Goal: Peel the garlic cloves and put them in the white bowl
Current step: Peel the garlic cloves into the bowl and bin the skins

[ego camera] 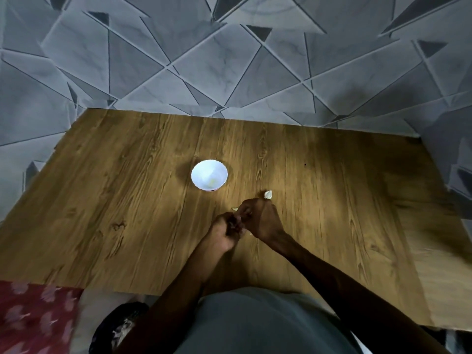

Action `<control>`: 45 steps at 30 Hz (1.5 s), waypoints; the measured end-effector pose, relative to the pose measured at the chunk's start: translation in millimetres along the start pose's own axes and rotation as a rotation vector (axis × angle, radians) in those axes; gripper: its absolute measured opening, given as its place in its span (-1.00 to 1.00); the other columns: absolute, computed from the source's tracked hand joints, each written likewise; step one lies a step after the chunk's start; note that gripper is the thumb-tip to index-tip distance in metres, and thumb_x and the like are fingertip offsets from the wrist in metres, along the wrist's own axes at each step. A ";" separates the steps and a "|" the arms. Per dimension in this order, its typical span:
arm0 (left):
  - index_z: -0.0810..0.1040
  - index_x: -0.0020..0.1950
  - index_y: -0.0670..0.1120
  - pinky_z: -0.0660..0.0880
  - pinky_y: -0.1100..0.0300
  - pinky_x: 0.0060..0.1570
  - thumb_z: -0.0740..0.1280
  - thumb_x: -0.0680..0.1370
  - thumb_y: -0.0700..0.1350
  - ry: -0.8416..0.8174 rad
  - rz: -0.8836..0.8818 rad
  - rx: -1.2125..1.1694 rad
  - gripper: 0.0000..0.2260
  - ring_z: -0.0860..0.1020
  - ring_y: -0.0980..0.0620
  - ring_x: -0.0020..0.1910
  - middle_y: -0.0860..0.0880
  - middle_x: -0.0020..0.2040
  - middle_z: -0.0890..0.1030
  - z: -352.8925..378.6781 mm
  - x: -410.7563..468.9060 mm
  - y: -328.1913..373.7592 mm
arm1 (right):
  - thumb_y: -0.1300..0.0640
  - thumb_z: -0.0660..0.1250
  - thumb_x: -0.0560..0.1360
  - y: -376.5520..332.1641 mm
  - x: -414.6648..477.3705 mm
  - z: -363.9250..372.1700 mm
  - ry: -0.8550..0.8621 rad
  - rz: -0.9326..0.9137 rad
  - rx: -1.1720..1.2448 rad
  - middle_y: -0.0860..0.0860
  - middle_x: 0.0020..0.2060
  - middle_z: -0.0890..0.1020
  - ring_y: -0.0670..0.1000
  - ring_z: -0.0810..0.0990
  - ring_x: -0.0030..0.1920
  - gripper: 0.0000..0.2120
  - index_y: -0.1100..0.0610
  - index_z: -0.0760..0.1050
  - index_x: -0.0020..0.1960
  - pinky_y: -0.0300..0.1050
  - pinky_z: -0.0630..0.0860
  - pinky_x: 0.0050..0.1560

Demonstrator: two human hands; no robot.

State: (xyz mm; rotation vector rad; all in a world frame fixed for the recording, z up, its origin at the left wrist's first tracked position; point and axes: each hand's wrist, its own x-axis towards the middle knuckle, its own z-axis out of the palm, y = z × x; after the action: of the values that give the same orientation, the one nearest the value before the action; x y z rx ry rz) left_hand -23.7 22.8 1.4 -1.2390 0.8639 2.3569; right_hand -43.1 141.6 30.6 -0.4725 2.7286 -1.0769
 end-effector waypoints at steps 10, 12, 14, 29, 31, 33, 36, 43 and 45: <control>0.51 -0.04 -0.25 0.42 0.11 0.15 0.07 0.68 -0.16 0.058 0.028 -0.020 -0.72 0.55 -0.05 -0.07 -0.16 -0.05 0.57 -30.6 2.2 15.8 | 0.31 0.41 0.48 76.1 -24.9 -22.7 -0.061 0.156 -0.128 -0.01 -0.20 0.72 -0.11 0.68 -0.23 -0.87 0.12 0.68 -0.14 -0.06 0.66 -0.12; 0.50 -0.07 -0.25 0.42 0.11 0.18 0.06 0.69 -0.16 0.078 0.022 -0.015 -0.70 0.54 -0.06 0.03 -0.15 -0.03 0.57 -36.7 0.9 18.6 | 0.28 0.41 0.49 78.5 -36.0 -17.9 -0.080 0.145 -0.105 -0.05 -0.26 0.69 -0.14 0.66 -0.27 -0.88 0.11 0.66 -0.18 -0.05 0.65 -0.17; 0.50 -0.09 -0.23 0.41 0.11 0.18 0.06 0.68 -0.16 0.075 0.020 -0.007 -0.70 0.52 -0.06 0.08 -0.14 -0.03 0.56 -40.2 -1.9 18.9 | 0.22 0.39 0.52 71.4 -43.6 -9.6 -0.115 0.107 -0.088 -0.07 -0.22 0.67 -0.20 0.61 -0.25 -0.90 0.09 0.65 -0.13 -0.26 0.60 -0.16; 0.52 -0.06 -0.21 0.42 0.12 0.17 0.05 0.69 -0.15 0.100 0.037 0.030 -0.70 0.56 -0.06 0.03 -0.15 0.05 0.57 -51.8 -17.8 13.6 | 0.22 0.31 0.56 39.4 -35.4 37.7 -0.242 -0.036 -0.503 0.23 0.31 0.49 0.22 0.48 0.29 -0.59 0.30 0.39 0.38 0.03 0.47 0.27; 0.53 -0.03 -0.22 0.42 0.12 0.17 0.04 0.69 -0.14 0.094 0.039 0.029 -0.69 0.56 -0.04 -0.06 -0.16 0.12 0.55 -49.9 -18.0 11.0 | 0.24 0.37 0.48 37.6 -29.5 36.1 -0.198 0.029 -0.364 0.18 0.14 0.61 0.20 0.59 0.15 -0.69 0.28 0.53 0.21 -0.03 0.55 0.10; 0.54 0.06 -0.23 0.44 0.11 0.16 0.04 0.69 -0.13 0.092 0.037 0.035 -0.69 0.56 -0.04 -0.12 -0.17 0.08 0.57 -46.7 -19.0 8.5 | 0.27 0.36 0.44 31.2 -25.1 33.7 -0.100 0.068 -0.172 0.10 -0.14 0.69 0.12 0.68 -0.11 -0.91 0.23 0.63 -0.09 -0.09 0.58 -0.15; 0.55 -0.02 -0.25 0.59 0.14 -0.15 0.11 0.67 -0.14 0.078 -0.005 0.015 -0.72 0.61 -0.05 -0.30 -0.20 -0.27 0.64 -41.2 -21.1 5.7 | 0.32 0.40 0.43 11.8 -23.4 30.9 -0.073 -0.036 0.021 0.06 -0.28 0.70 0.02 0.66 -0.28 -0.90 0.20 0.67 -0.21 -0.09 0.58 -0.23; 0.51 -0.21 -0.20 0.56 0.18 -0.38 0.16 0.64 -0.14 0.026 -0.074 0.047 -0.72 0.56 -0.01 -0.41 -0.11 -0.40 0.58 -26.2 -16.8 4.5 | 0.24 0.41 0.39 1.6 -17.4 18.5 -0.016 0.007 -0.047 -0.06 -0.21 0.72 -0.09 0.66 -0.24 -0.85 0.02 0.70 -0.14 -0.21 0.56 -0.18; 0.57 -0.10 -0.22 0.60 0.14 -0.24 0.11 0.67 -0.13 0.001 -0.080 0.021 -0.69 0.61 -0.03 -0.25 -0.14 -0.35 0.65 -24.1 -15.6 7.2 | 0.31 0.42 0.39 15.0 -14.9 6.8 0.032 0.006 -0.035 -0.04 -0.20 0.73 -0.11 0.65 -0.24 -0.83 0.08 0.70 -0.13 -0.17 0.61 -0.16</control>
State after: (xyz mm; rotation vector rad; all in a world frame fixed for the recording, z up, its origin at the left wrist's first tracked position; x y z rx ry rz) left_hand -4.0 1.4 6.3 -1.2424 0.8221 2.2791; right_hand -30.7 152.9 16.0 -0.4556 2.7792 -1.0454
